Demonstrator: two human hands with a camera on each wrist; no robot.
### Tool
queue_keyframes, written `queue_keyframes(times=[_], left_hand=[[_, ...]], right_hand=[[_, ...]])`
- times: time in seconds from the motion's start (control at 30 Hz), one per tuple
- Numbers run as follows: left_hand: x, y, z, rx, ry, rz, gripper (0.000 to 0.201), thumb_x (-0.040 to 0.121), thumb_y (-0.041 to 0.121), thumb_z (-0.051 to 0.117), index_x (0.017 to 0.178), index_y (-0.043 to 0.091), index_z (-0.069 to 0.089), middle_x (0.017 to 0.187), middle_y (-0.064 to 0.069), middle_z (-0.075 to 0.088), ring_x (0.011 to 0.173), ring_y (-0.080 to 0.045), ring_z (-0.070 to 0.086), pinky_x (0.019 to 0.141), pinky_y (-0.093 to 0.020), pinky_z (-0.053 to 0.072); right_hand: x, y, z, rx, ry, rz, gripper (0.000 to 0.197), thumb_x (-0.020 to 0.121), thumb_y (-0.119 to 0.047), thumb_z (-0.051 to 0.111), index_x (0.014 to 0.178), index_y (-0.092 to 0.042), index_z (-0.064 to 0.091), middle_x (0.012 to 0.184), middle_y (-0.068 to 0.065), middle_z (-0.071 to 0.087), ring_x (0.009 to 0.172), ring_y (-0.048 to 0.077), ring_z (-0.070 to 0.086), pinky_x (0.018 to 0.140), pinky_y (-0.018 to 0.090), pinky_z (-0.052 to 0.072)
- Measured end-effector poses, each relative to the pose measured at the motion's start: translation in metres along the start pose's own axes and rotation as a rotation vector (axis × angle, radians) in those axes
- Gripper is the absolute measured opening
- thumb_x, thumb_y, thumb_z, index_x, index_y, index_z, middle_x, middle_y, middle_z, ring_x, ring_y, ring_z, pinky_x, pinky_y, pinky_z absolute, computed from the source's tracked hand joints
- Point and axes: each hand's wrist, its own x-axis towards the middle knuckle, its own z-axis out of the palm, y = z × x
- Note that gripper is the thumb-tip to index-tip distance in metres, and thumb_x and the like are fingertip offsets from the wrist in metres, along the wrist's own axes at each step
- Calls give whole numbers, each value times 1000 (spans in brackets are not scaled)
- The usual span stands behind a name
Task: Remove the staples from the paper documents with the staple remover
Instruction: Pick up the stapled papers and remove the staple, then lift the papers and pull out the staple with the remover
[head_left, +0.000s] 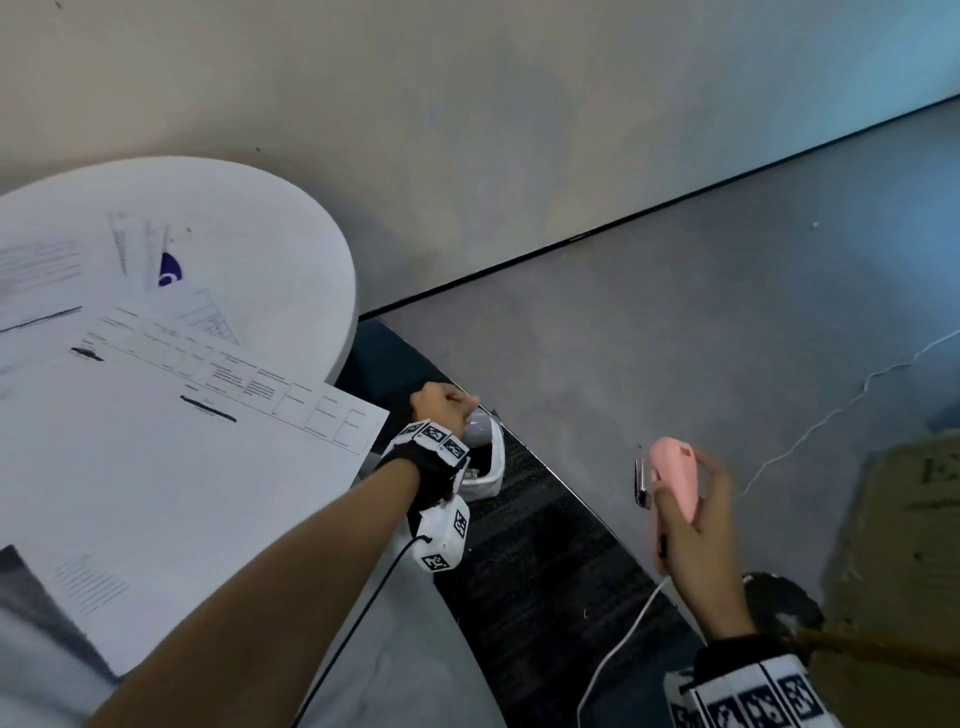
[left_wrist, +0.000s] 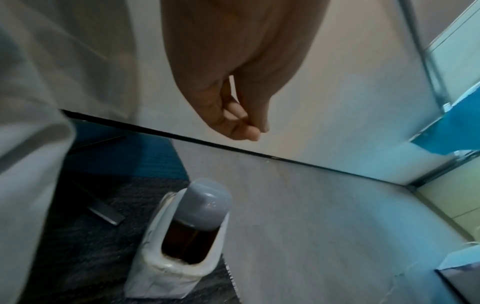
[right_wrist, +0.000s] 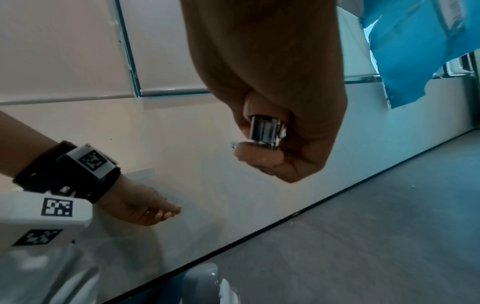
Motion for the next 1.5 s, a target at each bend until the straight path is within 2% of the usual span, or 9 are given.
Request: queue_keyframes(times=[0.17,0.37,0.5,0.63,0.83,0.97,1.17,1.3,1.5], left_hand=[[-34,62,-36,-172,-19,175,27,92,20,58,66,12,55,55,2,54,36,-1,49,43,-13,42],[-40,74,-182,-21,217,311,23,82,20,67,100,9,58,94,-5,60,89,-19,55,80,-29,46],[-50,17,-287,376,475,-75,68,72,32,77,126,10,42,130,-11,39,125,-30,34,96,-44,36],[-77,-48,-332,256,639,-483,100,62,40,84,134,-1,28,139,-20,26,130,-36,27,104,-48,31],[-87,-85,-319,178,721,-499,100,62,48,82,131,-2,31,133,-21,32,125,-38,33,102,-47,34],[-84,-83,-321,131,714,-471,91,65,42,82,130,0,34,133,-18,36,124,-36,35,101,-46,33],[-90,-87,-322,144,752,-148,28,91,27,59,113,11,57,124,-6,49,117,-28,35,90,-36,25],[-74,-72,-342,47,784,73,26,90,23,61,112,8,61,122,-11,49,111,-29,38,89,-29,30],[-61,-64,-338,194,561,-313,70,75,31,77,132,12,41,141,-17,26,129,-35,27,105,-36,29]], right_hand=[[-3,-60,32,81,-79,0,44,75,-55,64,103,-24,53,73,-5,59,63,19,56,61,44,51],[0,-142,119,34,-417,-114,29,68,-19,85,81,-7,61,66,6,58,53,17,51,49,30,46],[-4,-193,205,-46,-632,-237,22,72,-6,80,73,-12,59,63,2,57,52,16,52,46,26,44],[-16,-224,285,-246,-777,-337,26,70,-14,82,76,-16,56,77,8,63,67,27,63,64,39,57],[-31,-235,353,-526,-713,-495,37,66,-21,81,93,-9,59,109,10,46,100,26,50,85,38,49],[-31,-236,366,-598,-686,-498,43,60,-21,82,97,-8,65,104,15,62,92,34,62,81,44,55],[-29,-233,354,-444,-601,-413,31,66,-12,78,92,-8,62,89,11,65,84,32,66,77,45,58],[-26,-227,337,-352,-480,-310,30,73,-11,76,99,-4,62,92,13,65,83,31,65,77,42,58],[-29,-214,330,-384,-427,-211,41,76,-6,76,113,1,60,103,17,64,80,26,57,69,31,50]])
